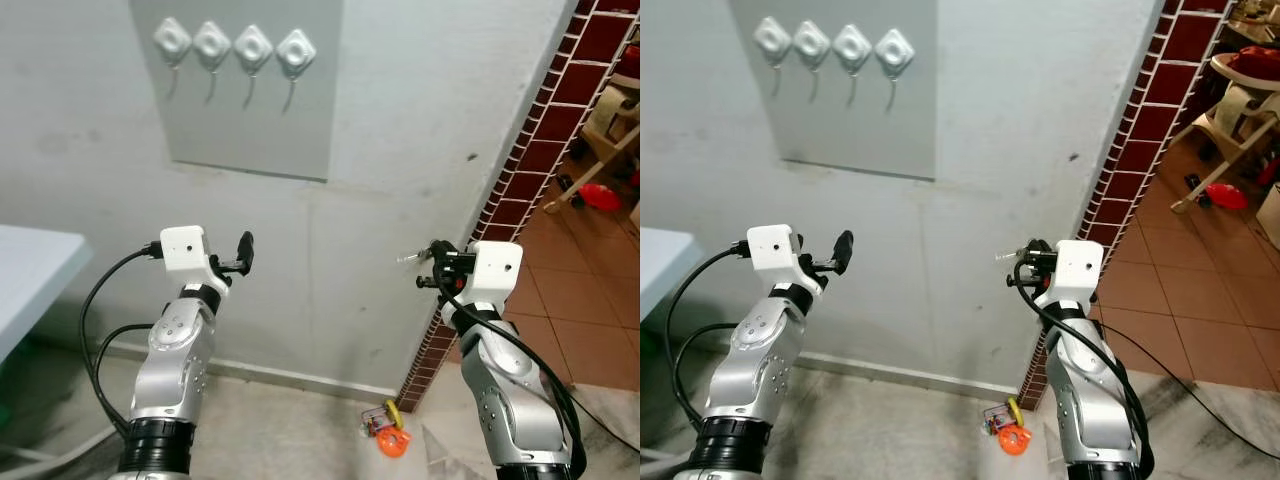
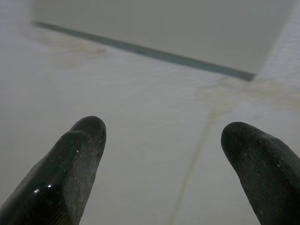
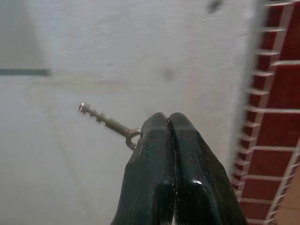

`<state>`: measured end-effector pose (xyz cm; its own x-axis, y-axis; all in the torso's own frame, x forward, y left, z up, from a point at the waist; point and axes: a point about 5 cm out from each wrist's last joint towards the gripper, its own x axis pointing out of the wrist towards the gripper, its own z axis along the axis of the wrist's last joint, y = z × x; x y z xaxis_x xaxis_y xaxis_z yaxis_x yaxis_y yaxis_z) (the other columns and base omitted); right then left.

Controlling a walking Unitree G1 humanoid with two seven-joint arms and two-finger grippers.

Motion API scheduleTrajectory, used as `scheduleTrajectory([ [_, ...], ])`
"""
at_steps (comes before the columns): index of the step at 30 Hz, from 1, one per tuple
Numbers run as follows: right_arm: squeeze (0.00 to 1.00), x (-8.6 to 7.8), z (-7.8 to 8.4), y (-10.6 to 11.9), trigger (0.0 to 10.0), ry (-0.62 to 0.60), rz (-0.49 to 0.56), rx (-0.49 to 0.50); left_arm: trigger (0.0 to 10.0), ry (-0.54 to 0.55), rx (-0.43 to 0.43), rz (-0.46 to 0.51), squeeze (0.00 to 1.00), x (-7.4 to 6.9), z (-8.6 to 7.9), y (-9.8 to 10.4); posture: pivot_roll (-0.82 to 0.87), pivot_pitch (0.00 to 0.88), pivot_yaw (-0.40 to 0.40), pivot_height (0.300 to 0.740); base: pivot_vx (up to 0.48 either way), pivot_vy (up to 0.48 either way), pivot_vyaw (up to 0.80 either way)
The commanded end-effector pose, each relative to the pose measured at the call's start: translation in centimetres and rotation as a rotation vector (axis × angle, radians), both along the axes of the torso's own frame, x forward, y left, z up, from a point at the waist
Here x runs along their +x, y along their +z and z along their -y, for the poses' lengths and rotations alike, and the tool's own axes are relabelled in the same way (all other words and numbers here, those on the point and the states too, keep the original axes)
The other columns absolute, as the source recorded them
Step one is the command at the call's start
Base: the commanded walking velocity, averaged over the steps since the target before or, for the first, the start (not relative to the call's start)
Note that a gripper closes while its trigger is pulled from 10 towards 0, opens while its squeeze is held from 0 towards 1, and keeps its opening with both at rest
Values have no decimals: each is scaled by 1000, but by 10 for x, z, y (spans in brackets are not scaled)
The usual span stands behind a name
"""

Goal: Hang keys on a hook

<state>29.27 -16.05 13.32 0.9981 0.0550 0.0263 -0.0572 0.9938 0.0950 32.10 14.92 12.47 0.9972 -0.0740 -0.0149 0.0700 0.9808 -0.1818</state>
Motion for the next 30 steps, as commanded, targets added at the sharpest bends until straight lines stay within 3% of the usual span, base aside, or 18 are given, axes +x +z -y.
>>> scheduleTrajectory([
  [1, 0, 0, 7, 2, 10000, -24, 7, -6, 10000, -1, 12, 29, 0, 1, 6, 5, -18, 0, -13, 732, 0, 0, 0],
  [20, 0, 1, 7, 3, 10000, -27, 15, -3, 10000, -22, -6, 40, 0, 2, 7, 7, -22, 0, -10, 732, 0, 0, 0],
  [30, 0, 0, 6, 3, 10000, -26, 15, -1, 10000, -27, -6, 28, 0, 1, 8, 5, -22, 0, -9, 732, 0, 303, 0],
])
